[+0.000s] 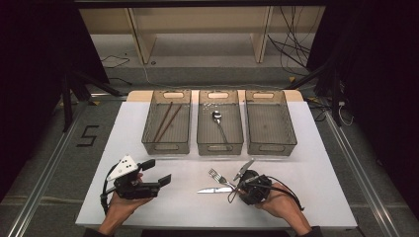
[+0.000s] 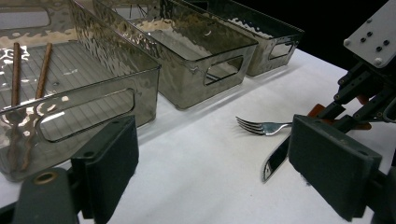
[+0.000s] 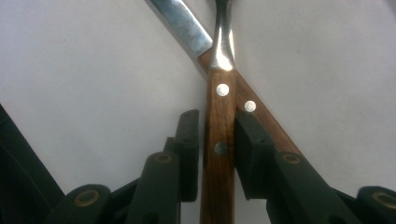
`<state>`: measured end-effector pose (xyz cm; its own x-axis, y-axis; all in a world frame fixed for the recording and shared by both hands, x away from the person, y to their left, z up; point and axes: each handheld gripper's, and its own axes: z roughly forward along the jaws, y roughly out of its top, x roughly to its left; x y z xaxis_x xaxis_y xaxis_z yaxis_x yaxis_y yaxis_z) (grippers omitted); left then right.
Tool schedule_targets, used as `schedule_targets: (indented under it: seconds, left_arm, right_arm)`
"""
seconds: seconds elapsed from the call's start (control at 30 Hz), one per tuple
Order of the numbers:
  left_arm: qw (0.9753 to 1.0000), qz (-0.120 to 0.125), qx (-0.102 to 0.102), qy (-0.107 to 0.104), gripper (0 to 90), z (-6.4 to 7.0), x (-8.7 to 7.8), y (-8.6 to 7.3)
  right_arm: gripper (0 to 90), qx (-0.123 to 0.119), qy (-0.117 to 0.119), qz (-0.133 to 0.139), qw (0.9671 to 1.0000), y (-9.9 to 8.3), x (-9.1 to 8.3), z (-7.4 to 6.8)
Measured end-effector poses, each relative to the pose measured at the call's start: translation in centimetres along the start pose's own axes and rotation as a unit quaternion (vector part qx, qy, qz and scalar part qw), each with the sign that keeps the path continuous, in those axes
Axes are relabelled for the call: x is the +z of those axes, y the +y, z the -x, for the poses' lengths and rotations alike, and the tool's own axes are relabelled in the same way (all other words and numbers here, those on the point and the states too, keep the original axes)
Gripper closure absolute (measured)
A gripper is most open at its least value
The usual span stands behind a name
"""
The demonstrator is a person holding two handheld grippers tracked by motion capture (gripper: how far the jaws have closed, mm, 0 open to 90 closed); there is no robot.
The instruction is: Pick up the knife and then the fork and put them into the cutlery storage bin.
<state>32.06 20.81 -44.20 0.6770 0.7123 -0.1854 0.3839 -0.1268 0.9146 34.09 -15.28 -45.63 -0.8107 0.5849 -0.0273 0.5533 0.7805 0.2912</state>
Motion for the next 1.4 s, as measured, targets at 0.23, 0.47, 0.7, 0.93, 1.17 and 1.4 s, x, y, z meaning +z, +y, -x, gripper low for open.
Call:
schedule_targets:
  seconds: [0.23, 0.47, 0.7, 0.93, 1.17, 1.4]
  left_arm:
    - [1.0000, 0.000, 0.000, -0.001, 15.8, 0.0, 0.0, 0.0]
    - [1.0000, 0.001, 0.000, 0.000, 15.8, 0.0, 0.0, 0.0]
    - [1.0000, 0.000, 0.000, 0.000, 15.8, 0.0, 0.0, 0.0]
    - [1.0000, 0.000, -0.001, 0.000, 15.8, 0.0, 0.0, 0.0]
    - [1.0000, 0.000, -0.001, 0.001, 15.8, 0.0, 0.0, 0.0]
    - [1.0000, 0.000, -0.001, 0.001, 15.8, 0.0, 0.0, 0.0]
  right_arm:
    - [75.5, 0.001, -0.002, 0.001, 1.0000, 0.1, 0.0, 0.0]
    - [76.5, -0.004, -0.003, 0.004, 1.0000, 0.1, -0.3, 0.0]
    - [76.7, -0.001, -0.003, 0.016, 0.9999, 0.0, -0.9, 0.2]
    - [76.7, 0.005, -0.004, 0.033, 0.9994, -0.1, -1.6, 0.7]
    - [76.7, 0.010, -0.007, 0.049, 0.9987, -0.1, -2.4, 1.0]
    - [76.6, 0.010, -0.008, 0.061, 0.9980, -0.2, -2.9, 1.2]
